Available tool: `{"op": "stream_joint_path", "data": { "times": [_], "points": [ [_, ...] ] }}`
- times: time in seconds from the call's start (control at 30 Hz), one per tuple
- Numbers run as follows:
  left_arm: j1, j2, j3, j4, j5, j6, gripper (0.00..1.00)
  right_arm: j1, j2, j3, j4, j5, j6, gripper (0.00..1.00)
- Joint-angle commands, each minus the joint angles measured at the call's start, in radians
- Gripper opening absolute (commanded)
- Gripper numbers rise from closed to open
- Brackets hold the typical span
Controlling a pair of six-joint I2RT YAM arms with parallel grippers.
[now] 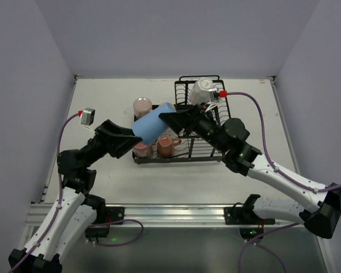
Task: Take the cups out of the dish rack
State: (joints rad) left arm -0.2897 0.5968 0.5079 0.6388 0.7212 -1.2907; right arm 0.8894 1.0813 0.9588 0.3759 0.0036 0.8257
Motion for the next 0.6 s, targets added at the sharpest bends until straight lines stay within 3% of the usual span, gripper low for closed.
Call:
{"op": "stream_joint_path", "data": {
  "times": [0.0,0.1,0.23,0.27,0.33,0.37,0.4,0.43,0.57],
  "points": [
    [-0.006,-0.002,0.000,0.007,0.011,-0.012,0.68,0.020,0.018,0.008,0.162,0.007,0.055,0.16],
    [-0.006,0.009,0.020,0.007,-0.008,0.014,0.59,0.048,0.061,0.024,0.143,0.035,0.041,0.17],
    [-0.008,0.027,0.073,-0.065,-0.097,0.106,0.31,0.063,0.095,-0.009,0.172,0.044,0.053,0.19],
    [-0.006,0.029,0.090,-0.111,-0.126,0.173,0.14,0.063,0.098,-0.014,0.176,0.045,0.055,0.22],
    [-0.006,0.029,0.145,-0.254,-0.233,0.256,0.00,0.065,0.097,-0.023,0.170,0.055,0.038,0.53],
    [-0.006,0.031,0.174,-0.334,-0.277,0.348,0.00,0.065,0.095,-0.020,0.146,0.055,0.020,0.69],
    [-0.005,0.037,0.243,-0.478,-0.336,0.396,0.00,0.065,0.085,-0.003,0.115,0.055,0.001,0.94],
    [-0.006,0.056,0.283,-0.540,-0.449,0.450,0.00,0.063,0.077,0.003,0.080,0.067,-0.029,0.99],
    [-0.005,0.199,0.525,-0.887,-0.710,0.713,0.00,0.065,-0.001,-0.023,-0.064,0.108,-0.105,0.99]
  ]
}}
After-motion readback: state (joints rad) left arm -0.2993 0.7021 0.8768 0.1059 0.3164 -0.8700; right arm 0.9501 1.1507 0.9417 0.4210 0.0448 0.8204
